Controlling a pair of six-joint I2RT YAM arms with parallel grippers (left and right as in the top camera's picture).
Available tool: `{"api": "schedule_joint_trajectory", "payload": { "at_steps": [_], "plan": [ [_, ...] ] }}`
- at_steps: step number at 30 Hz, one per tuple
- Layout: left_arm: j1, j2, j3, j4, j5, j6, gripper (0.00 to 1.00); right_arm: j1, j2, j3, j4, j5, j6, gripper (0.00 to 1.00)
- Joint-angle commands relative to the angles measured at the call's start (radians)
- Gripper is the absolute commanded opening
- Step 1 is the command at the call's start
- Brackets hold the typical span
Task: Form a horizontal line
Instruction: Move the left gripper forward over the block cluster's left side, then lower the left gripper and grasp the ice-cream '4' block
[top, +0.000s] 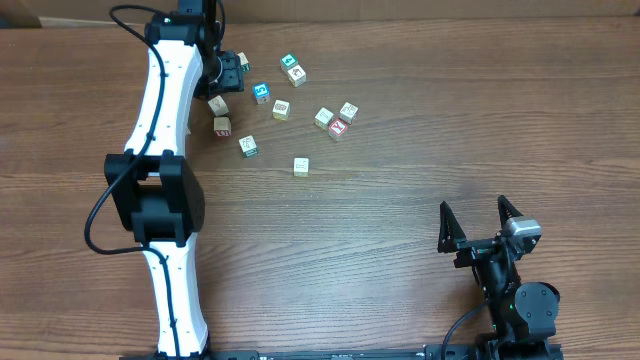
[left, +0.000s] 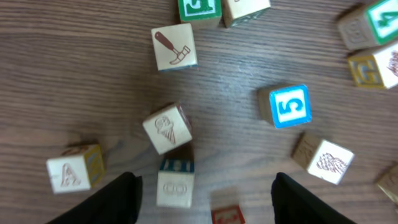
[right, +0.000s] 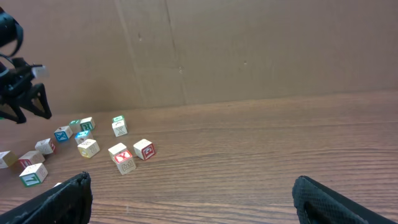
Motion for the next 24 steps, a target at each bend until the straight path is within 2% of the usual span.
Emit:
{"api": "schedule_joint_trajectory", "payload": {
  "at_steps": [1, 8, 24],
  "plan": [
    [0.015, 0.036, 0.019, 0.006, -0.016, -0.006, 0.61, -0.001, -0.010, -0.010, 0.002, 0.008, -0.003, 1.00],
    [0.024, 0.089, 0.019, 0.007, -0.049, -0.077, 0.62, -0.001, -0.010, -0.010, 0.002, 0.008, -0.003, 1.00],
    [0.024, 0.114, 0.003, 0.036, -0.086, -0.147, 0.61, -0.001, -0.010, -0.010, 0.002, 0.008, -0.003, 1.00]
  ]
}}
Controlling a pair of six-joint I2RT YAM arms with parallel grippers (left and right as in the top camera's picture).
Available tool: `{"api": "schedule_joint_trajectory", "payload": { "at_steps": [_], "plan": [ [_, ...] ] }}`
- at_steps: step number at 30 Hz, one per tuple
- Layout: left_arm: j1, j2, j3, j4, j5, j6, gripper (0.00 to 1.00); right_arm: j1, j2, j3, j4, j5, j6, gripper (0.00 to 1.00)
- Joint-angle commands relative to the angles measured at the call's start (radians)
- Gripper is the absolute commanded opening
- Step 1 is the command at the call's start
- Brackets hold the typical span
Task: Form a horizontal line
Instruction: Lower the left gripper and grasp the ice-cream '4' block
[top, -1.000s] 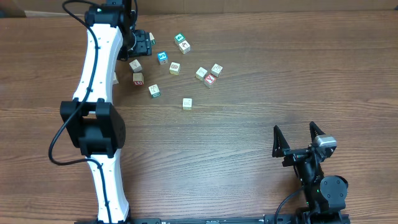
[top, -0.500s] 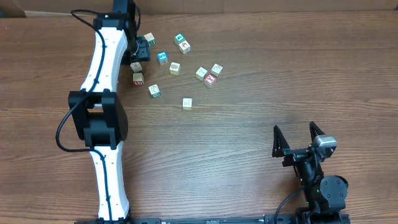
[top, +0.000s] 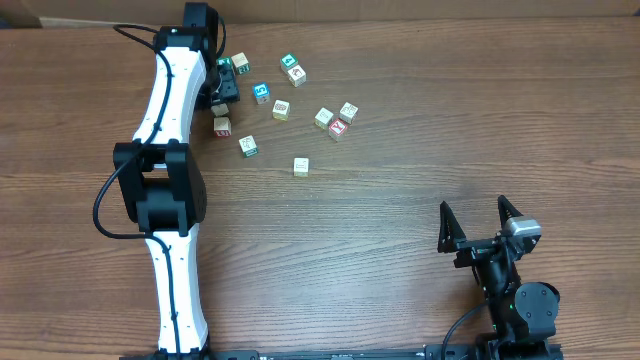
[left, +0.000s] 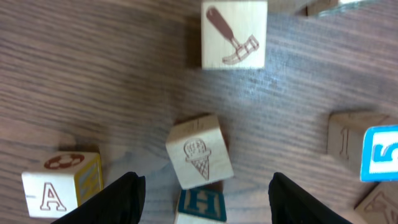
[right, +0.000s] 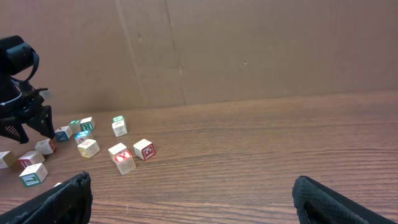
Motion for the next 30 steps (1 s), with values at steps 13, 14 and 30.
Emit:
{"api": "schedule_joint_trajectory", "payload": {
  "at_steps": [13, 14, 30],
  "plan": [
    [0.004, 0.014, -0.091, 0.081, -0.021, -0.070, 0.59, -0.001, -0.010, -0.010, 0.003, 0.008, -0.004, 1.00],
    [0.004, 0.014, -0.103, 0.090, -0.020, -0.070, 0.59, -0.001, -0.010, -0.010, 0.003, 0.008, -0.004, 1.00],
    [0.004, 0.014, -0.118, 0.130, -0.021, -0.069, 0.40, -0.001, -0.010, -0.010, 0.003, 0.008, -0.004, 1.00]
  ]
}}
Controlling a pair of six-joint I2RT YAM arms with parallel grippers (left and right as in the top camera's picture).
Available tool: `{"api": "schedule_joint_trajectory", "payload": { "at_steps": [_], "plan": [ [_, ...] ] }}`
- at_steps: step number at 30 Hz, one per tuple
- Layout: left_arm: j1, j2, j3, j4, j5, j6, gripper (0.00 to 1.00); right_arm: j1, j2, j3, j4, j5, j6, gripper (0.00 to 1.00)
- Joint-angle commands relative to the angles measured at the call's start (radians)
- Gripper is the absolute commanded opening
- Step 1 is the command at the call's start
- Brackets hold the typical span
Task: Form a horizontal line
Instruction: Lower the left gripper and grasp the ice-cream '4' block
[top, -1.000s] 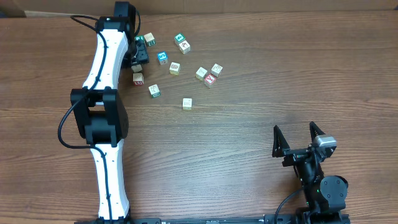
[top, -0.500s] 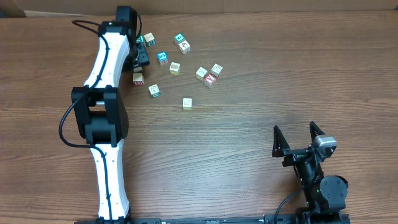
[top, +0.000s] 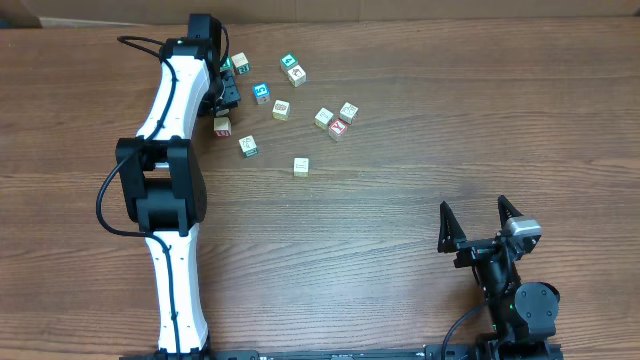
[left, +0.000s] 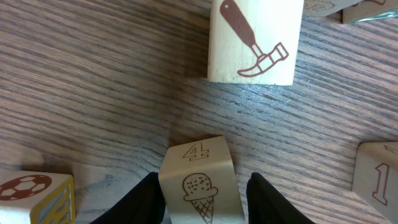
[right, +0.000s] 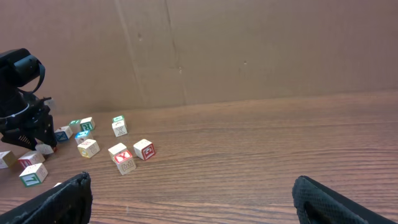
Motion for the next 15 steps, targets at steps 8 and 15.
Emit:
{"api": "schedule_joint_trajectory", "payload": {
  "at_steps": [8, 15],
  "plan": [
    [0.004, 0.013, -0.007, 0.035, -0.013, 0.067, 0.32, -0.001, -0.010, -0.010, 0.003, 0.008, -0.003, 1.00],
    [0.004, 0.013, -0.007, 0.034, -0.013, 0.148, 0.34, -0.001, -0.010, -0.010, 0.003, 0.008, -0.003, 1.00]
  ]
}}
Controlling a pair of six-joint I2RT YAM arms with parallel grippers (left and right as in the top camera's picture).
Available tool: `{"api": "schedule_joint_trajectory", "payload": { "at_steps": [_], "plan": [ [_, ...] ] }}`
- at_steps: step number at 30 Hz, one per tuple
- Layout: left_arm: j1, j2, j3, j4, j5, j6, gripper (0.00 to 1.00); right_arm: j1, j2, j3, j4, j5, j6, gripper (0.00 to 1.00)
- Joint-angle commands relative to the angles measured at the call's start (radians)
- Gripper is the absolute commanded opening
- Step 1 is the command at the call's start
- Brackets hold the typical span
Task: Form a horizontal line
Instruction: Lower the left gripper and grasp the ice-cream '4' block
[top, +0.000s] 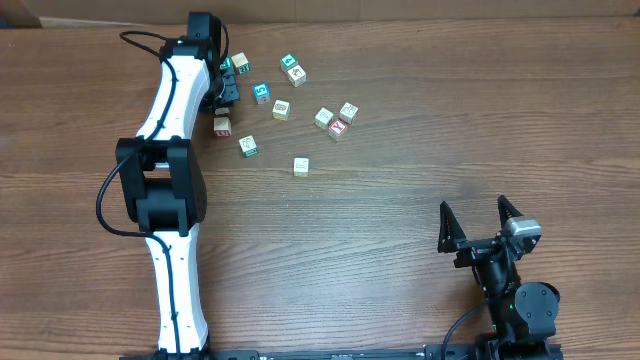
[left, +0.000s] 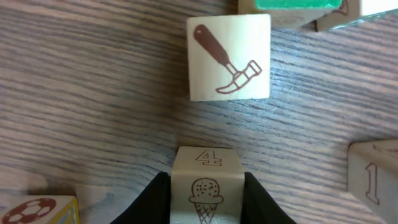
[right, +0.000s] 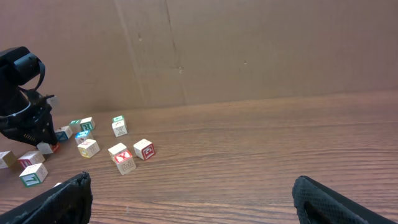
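Several small picture and letter blocks lie scattered at the table's far left. In the overhead view my left gripper (top: 222, 92) sits among them. The left wrist view shows my left gripper (left: 207, 203) shut on the ice-cream block (left: 207, 184), which has a 4 on its far face, with both fingers pressed against its sides. A hammer block (left: 229, 57) lies just beyond it. My right gripper (top: 480, 222) rests open at the near right, far from the blocks, nothing between its fingers (right: 69, 198).
Near the held block are a soccer-ball block (left: 37, 210), a block marked 1 (left: 374, 180) and a green block (left: 298, 5). Other blocks include a blue 5 block (top: 261, 92), a red block (top: 338, 128) and a lone block (top: 301, 166). A cardboard wall (right: 249, 50) backs the table.
The left jaws have closed onto the ice-cream block, which was tilted between them and now sits square in the grip. The hammer block looks slightly smaller and farther. The right arm is unchanged.
My left gripper was open high over the block cluster with the ice-cream block ahead of its fingers. Then it was lower, the block between wide jaws. Then the jaws stood close on either side, and now they grip it. The right arm stayed parked.
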Motion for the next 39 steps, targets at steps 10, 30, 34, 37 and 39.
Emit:
{"api": "schedule_joint_trajectory", "payload": {
  "at_steps": [10, 30, 34, 37, 39],
  "plan": [
    [0.004, 0.013, -0.007, 0.003, -0.012, 0.049, 0.33, -0.001, -0.010, -0.010, 0.002, 0.009, -0.003, 1.00],
    [0.003, -0.211, 0.095, -0.074, 0.023, 0.048, 0.30, -0.001, -0.010, -0.010, 0.002, 0.009, -0.003, 1.00],
    [0.003, -0.315, 0.095, -0.113, 0.070, 0.046, 0.28, -0.001, -0.010, -0.010, 0.002, 0.009, -0.003, 1.00],
    [0.003, -0.368, 0.095, -0.150, 0.071, 0.024, 0.24, -0.001, -0.010, -0.010, 0.002, 0.009, -0.003, 1.00],
    [0.003, -0.386, 0.095, -0.190, 0.102, 0.015, 0.25, -0.001, -0.010, -0.010, 0.002, 0.009, -0.003, 1.00]
  ]
}}
